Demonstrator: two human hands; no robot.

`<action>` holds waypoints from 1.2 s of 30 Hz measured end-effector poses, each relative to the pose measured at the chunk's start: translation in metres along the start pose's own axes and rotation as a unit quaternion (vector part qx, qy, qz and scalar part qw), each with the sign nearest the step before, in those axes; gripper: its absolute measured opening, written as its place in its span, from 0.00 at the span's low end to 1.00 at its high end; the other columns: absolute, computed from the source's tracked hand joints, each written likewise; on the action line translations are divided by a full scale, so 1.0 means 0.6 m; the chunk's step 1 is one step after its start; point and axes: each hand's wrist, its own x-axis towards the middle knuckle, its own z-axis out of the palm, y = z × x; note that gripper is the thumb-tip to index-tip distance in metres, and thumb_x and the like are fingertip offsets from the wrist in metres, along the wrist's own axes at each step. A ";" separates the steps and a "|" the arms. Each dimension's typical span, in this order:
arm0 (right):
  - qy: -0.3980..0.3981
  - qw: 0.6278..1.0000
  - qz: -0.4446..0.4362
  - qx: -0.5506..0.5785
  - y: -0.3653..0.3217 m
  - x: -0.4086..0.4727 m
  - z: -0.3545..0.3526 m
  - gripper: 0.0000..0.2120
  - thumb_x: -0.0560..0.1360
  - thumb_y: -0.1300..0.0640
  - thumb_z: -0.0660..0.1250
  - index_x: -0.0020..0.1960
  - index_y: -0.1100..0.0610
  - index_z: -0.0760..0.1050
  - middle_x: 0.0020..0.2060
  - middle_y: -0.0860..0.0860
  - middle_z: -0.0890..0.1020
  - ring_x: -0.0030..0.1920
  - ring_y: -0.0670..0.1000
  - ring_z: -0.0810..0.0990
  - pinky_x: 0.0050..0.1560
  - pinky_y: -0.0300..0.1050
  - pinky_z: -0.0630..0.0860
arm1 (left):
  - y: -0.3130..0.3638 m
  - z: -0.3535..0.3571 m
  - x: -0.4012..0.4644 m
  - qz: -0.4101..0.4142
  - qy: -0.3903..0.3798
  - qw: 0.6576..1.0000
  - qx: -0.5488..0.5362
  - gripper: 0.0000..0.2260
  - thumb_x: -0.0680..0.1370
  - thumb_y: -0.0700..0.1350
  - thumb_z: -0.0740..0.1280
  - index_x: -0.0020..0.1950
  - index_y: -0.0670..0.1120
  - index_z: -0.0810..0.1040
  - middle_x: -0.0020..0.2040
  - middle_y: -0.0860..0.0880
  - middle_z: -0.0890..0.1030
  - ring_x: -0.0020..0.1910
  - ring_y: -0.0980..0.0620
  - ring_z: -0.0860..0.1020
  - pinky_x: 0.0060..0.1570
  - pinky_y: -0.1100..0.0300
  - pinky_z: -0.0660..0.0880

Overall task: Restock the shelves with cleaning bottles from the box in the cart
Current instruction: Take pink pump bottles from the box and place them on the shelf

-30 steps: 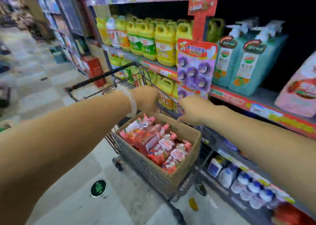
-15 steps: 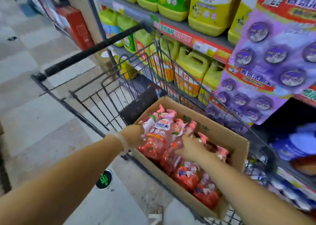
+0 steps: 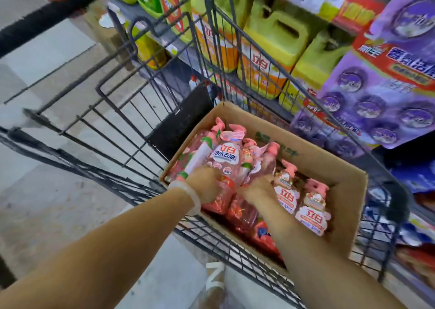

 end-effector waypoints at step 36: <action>0.147 0.850 -0.356 0.359 0.621 -0.575 -0.715 0.21 0.72 0.72 0.67 0.59 0.53 0.72 0.48 0.49 0.82 0.42 0.45 0.82 0.32 0.37 0.77 | 0.857 -0.069 -0.447 0.391 -0.050 0.864 -0.313 0.13 0.64 0.41 0.79 0.45 0.47 0.81 0.42 0.49 0.85 0.38 0.53 0.82 0.45 0.57 0.79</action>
